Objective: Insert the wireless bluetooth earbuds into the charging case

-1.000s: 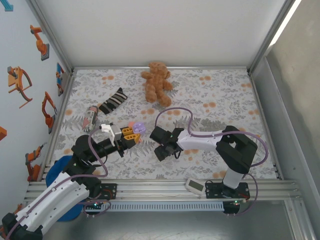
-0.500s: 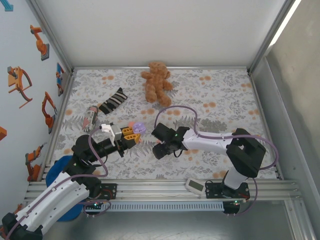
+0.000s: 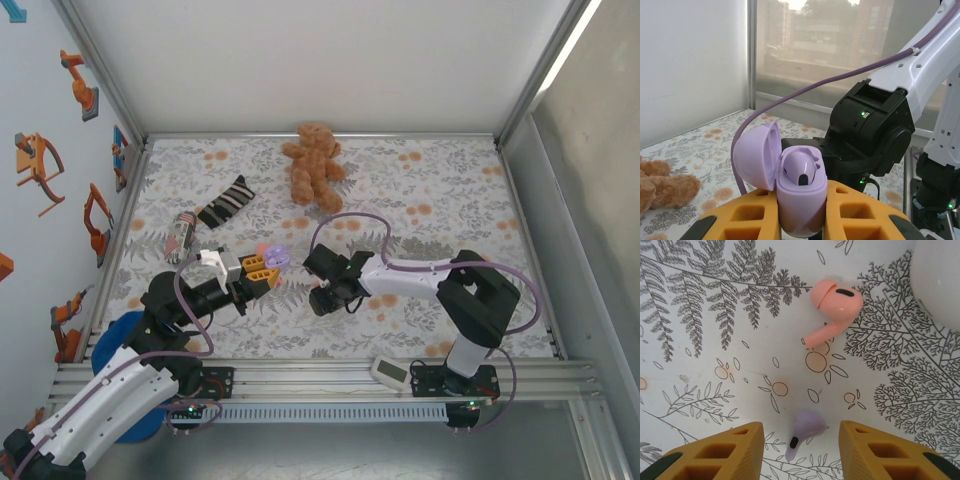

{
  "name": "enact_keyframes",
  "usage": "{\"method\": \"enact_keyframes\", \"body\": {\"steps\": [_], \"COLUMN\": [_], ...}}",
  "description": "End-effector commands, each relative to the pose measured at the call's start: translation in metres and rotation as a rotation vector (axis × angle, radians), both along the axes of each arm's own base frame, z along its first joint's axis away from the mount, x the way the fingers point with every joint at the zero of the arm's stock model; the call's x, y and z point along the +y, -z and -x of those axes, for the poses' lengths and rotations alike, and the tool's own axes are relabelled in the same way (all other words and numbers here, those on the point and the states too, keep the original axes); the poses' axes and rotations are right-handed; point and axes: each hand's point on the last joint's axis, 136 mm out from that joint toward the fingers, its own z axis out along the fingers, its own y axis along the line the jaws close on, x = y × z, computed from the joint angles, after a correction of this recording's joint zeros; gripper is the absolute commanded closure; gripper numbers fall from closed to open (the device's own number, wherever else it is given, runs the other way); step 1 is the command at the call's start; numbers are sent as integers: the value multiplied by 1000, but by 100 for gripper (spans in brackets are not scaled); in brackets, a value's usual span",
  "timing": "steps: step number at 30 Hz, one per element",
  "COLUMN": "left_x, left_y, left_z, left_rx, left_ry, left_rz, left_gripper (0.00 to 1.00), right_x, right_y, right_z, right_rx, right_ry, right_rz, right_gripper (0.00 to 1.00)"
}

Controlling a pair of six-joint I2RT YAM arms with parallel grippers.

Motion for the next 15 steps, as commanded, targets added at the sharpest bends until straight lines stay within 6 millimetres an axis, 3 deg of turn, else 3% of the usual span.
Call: {"method": "enact_keyframes", "body": {"steps": [1, 15], "left_x": [1, 1], "left_y": [-11, -11], "left_z": [3, 2], "left_rx": [-33, -34], "left_ry": [4, 0], "left_rz": [15, 13], "left_gripper": [100, 100], "right_x": [0, 2], "right_y": [5, 12], "right_z": [-2, -4], "right_rx": [14, 18], "right_ry": [18, 16], "right_rz": [9, 26], "right_gripper": [59, 65]}}
